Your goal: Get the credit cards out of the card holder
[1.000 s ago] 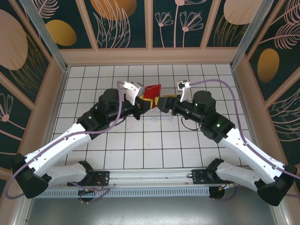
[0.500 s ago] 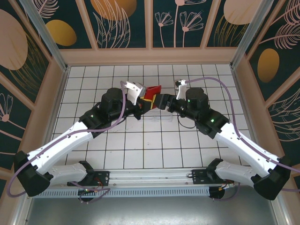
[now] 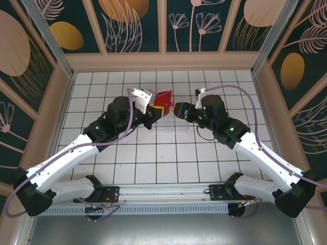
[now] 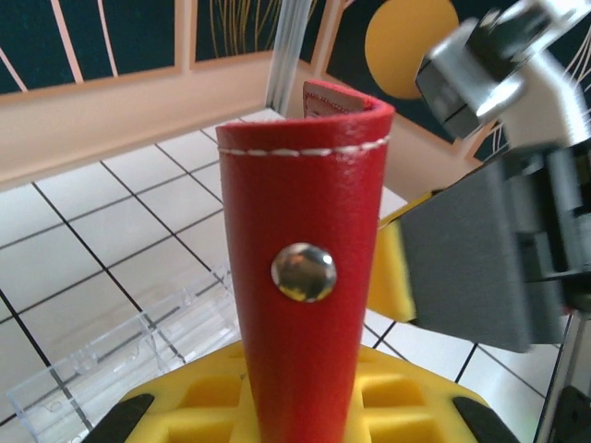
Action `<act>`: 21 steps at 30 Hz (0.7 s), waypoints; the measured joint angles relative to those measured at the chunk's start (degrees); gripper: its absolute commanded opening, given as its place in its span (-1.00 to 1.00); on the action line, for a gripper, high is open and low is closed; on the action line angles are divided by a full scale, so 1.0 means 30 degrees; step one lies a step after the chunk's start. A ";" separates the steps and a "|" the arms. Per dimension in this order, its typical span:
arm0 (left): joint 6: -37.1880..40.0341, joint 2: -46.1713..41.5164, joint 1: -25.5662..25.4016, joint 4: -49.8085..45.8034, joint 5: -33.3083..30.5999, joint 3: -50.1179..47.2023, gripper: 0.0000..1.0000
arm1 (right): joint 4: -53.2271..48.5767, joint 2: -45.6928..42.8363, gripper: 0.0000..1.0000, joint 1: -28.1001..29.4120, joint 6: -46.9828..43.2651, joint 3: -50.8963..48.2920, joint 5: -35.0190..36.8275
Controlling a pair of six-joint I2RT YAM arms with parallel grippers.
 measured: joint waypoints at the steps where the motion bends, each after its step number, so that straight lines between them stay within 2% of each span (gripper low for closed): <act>1: 0.0000 -0.0109 0.0000 0.0022 -0.0022 0.0000 -1.00 | -0.0219 0.0000 0.26 -0.0007 -0.0007 0.0000 0.0226; 5: 0.0000 -0.0204 -0.0051 0.0182 -0.0277 0.0000 -1.00 | -0.1282 -0.0029 0.23 -0.0117 -0.0015 0.0044 0.1341; 8: -0.0007 -0.0204 -0.0051 0.0211 -0.0284 0.0000 -1.00 | -0.1115 -0.0576 0.21 -0.0277 -0.0211 -0.0146 0.1319; 13: -0.0029 -0.0299 -0.0051 0.0452 0.0102 -0.0007 -1.00 | 0.2637 -0.3410 0.26 -0.0350 -0.1195 -0.2120 -0.1421; 17: -0.0087 -0.0692 -0.0051 0.1304 0.1326 -0.0284 -1.00 | 0.5625 -0.4838 0.26 -0.0350 -0.1770 -0.3096 -0.3206; 19: -0.0117 -0.0889 -0.0051 0.1690 0.2113 -0.0474 -1.00 | 0.6586 -0.5005 0.22 -0.0350 -0.2084 -0.3198 -0.3869; 21: -0.0182 -0.1056 -0.0051 0.2120 0.3104 -0.0627 -1.00 | 0.7563 -0.4998 0.10 -0.0350 -0.2477 -0.3315 -0.4728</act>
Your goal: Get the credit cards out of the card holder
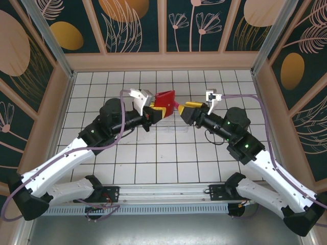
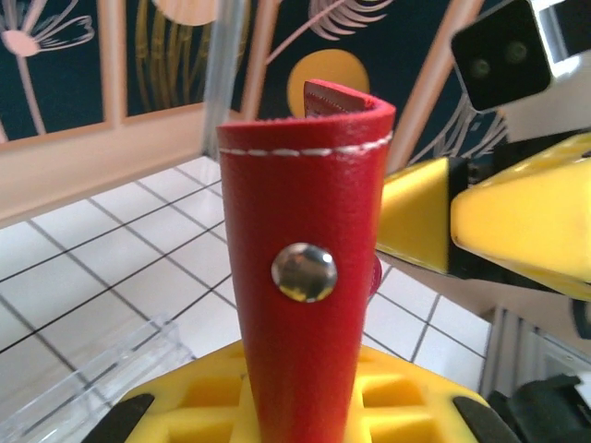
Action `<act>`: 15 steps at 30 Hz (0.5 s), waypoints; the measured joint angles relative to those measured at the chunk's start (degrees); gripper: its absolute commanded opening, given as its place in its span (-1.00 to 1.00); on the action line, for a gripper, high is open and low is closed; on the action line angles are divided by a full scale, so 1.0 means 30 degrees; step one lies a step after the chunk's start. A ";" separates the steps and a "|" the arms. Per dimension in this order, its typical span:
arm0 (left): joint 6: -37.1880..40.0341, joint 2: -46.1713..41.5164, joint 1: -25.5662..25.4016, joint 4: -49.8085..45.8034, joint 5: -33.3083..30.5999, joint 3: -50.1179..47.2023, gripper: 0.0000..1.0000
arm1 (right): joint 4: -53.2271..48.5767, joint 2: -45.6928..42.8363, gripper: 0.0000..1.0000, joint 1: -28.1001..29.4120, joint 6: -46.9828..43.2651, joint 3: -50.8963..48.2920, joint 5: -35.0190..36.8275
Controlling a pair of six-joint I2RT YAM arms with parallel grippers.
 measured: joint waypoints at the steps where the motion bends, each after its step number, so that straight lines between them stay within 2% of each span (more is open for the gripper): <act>1: -0.0044 -0.0029 0.0000 0.0182 0.0415 -0.0036 -1.00 | 0.0357 0.0000 0.05 0.0000 -0.0102 -0.0087 -0.0364; 9: -0.0532 -0.1326 0.0022 0.2659 0.4524 -0.1151 -1.00 | 0.2288 -0.0648 -0.14 0.0073 -0.1224 -0.1224 -0.2958; 15: -0.0852 -0.2484 0.0015 0.4787 0.7628 -0.1851 -1.00 | 0.4466 -0.1974 -0.13 0.0168 -0.2135 -0.1770 -0.5238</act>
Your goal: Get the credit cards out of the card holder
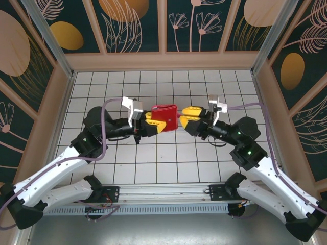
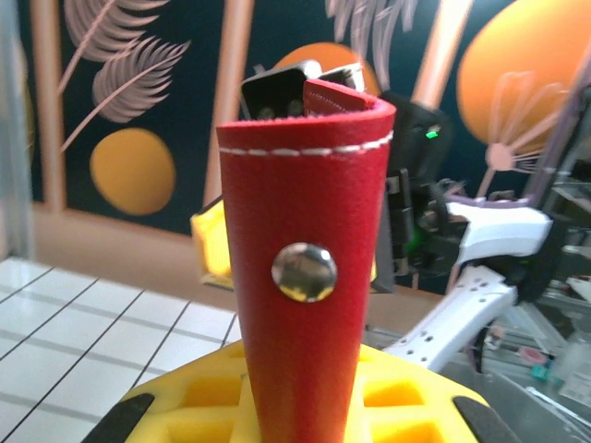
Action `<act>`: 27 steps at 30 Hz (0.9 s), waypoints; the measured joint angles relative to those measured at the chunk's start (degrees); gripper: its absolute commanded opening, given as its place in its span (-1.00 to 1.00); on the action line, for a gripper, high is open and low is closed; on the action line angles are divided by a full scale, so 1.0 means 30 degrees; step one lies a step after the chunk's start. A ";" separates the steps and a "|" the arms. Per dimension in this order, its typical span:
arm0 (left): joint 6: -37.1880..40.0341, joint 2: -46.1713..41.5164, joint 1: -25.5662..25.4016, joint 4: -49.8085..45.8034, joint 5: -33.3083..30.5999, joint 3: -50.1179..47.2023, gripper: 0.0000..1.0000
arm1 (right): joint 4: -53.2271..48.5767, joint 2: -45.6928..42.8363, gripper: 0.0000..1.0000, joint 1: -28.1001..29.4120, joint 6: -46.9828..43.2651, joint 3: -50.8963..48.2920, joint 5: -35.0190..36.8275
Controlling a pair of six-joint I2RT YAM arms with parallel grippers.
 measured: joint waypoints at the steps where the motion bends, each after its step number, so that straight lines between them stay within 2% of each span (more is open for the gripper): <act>1: -0.0066 -0.0073 0.0000 0.0379 0.0481 0.0000 -1.00 | 0.0386 -0.0051 -0.14 0.0066 -0.0080 -0.0051 -0.0510; 8: -0.0794 0.0124 0.0000 0.2426 0.3271 0.0000 -1.00 | 0.1370 0.0291 -0.27 0.1129 -0.1078 0.0168 -0.2506; 14: -0.1472 0.0313 0.0044 0.3563 0.5071 0.0000 -1.00 | 0.1413 0.0787 -0.48 0.2280 -0.1931 0.0729 -0.2856; 22: -0.1923 0.0306 0.0007 0.4743 0.7555 0.0015 -1.00 | 0.1450 0.2120 -0.50 0.4444 -0.3031 0.2215 -0.3388; 27: -0.1931 0.0364 0.0007 0.4983 0.8510 0.0328 -1.00 | 0.1392 0.2499 -0.66 0.5326 -0.3803 0.2732 -0.3388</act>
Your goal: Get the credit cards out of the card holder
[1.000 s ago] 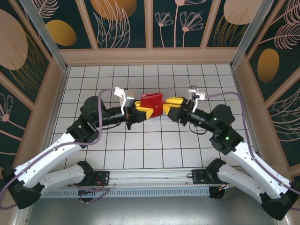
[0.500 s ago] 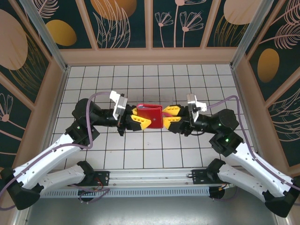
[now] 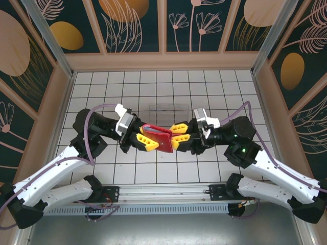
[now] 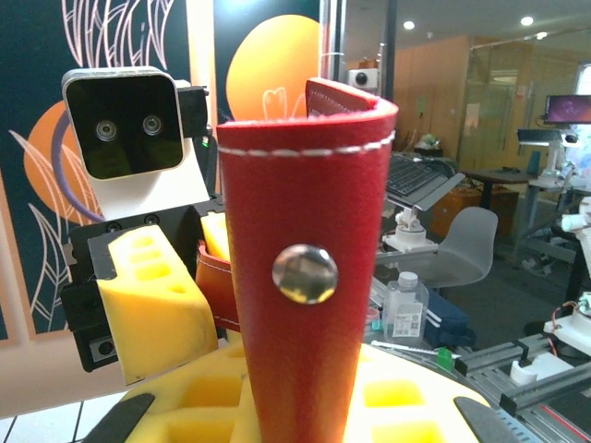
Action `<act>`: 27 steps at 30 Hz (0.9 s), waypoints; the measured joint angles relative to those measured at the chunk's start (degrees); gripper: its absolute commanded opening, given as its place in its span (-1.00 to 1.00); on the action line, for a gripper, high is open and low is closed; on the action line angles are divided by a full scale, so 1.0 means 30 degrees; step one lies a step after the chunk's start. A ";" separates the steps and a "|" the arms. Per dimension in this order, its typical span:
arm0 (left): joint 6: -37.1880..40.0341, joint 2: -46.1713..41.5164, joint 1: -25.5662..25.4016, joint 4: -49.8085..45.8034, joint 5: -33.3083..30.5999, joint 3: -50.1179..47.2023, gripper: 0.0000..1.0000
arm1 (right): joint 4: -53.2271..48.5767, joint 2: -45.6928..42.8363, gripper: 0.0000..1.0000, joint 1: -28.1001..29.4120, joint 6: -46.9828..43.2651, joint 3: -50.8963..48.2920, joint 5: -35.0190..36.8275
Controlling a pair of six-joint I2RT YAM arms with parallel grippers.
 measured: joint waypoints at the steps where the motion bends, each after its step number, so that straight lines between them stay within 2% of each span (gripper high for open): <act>1: -0.0007 0.0022 0.0000 0.0007 0.0080 0.0044 -1.00 | -0.0007 0.0022 -0.71 0.0102 -0.0124 0.0058 0.0000; 5: 0.0007 0.0073 0.0000 0.0255 0.0189 0.0168 -1.00 | -0.0277 0.0029 -1.00 0.0415 -0.0670 0.0372 0.0029; 11: 0.0211 0.0160 0.0000 0.0226 0.0459 0.0189 -1.00 | -0.0903 0.0109 -1.00 0.0554 -0.1122 0.0612 0.0036; 14: 0.0816 0.0153 0.0000 -0.0743 0.0364 0.0627 -0.72 | -0.1260 0.0109 -1.00 0.0576 -0.1326 0.0823 0.0204; 16: 0.1435 0.0058 0.0000 -0.1632 -0.0080 0.0947 -0.36 | -0.1406 0.0095 -1.00 0.0576 -0.1421 0.0933 0.0605; 20: 0.2645 -0.0131 -0.0073 -0.4116 -0.2645 0.1093 0.17 | -0.2339 0.0138 -1.00 0.0699 -0.1712 0.0984 0.1967; 22: 0.2980 -0.0197 -0.0080 -0.5151 -0.4109 0.1056 0.31 | -0.3053 0.0138 -1.00 0.0692 -0.1778 0.0947 0.2885; 27: 0.3395 -0.0903 -0.0095 -0.6965 -0.7482 0.0714 0.45 | -0.4714 -0.0270 -1.00 0.0692 -0.1938 0.0940 0.5399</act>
